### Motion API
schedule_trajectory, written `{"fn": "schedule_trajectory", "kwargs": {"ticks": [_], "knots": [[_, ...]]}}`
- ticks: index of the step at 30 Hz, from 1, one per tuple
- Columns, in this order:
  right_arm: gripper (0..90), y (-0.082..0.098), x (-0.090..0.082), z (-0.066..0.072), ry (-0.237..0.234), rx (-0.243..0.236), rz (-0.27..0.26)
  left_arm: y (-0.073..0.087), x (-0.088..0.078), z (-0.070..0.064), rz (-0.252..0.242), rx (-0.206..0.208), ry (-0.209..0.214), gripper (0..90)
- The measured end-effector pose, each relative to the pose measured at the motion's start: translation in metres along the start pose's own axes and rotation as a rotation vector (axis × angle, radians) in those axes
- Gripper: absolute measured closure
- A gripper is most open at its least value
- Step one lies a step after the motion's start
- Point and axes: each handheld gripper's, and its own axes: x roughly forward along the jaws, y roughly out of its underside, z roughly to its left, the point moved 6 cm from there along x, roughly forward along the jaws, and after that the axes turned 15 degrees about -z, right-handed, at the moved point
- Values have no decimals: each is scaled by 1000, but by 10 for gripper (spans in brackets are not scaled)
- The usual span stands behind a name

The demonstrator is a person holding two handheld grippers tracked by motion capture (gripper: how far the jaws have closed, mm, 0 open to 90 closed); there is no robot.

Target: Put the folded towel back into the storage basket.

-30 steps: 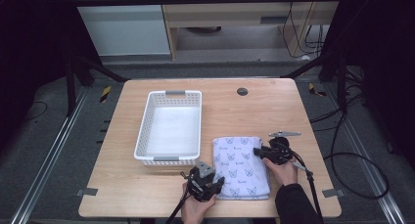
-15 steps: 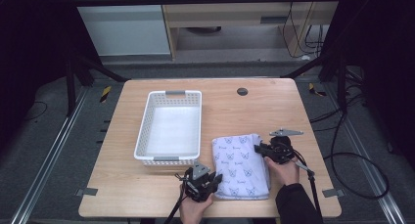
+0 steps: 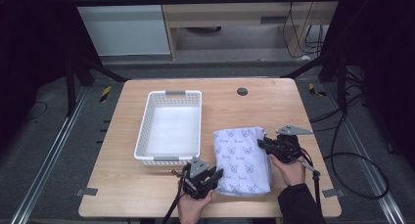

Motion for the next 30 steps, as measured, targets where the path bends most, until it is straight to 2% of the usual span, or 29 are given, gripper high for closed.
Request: {"fn": "schedule_trajectory", "kwargs": {"ticks": [8,13,17,18,19,21,22,24,30], "knots": [[751,-17,-12,1,3,-8,-69,-19,-4,-4,-27,35,12,763],[752,-34,-21,5,8,-23,-127,-41,-9,-8,-49,79,17,763],[752,-48,-26,10,11,-29,-174,-53,-13,-8,-62,84,27,763],[752,-52,-27,11,15,-34,-184,-62,-16,-6,-72,97,23,763],[752,-56,-28,13,15,-34,-197,-62,-16,-6,-72,97,23,763],[751,-63,-30,16,18,-39,-222,-76,-21,-4,-86,112,19,763],[751,-63,-30,16,18,-39,-222,-76,-21,-4,-86,112,19,764],[752,-72,-30,23,24,-42,-257,-88,-26,0,-104,127,10,764],[751,-86,-21,37,18,-49,-283,-103,-39,15,-123,130,-10,764]]}}
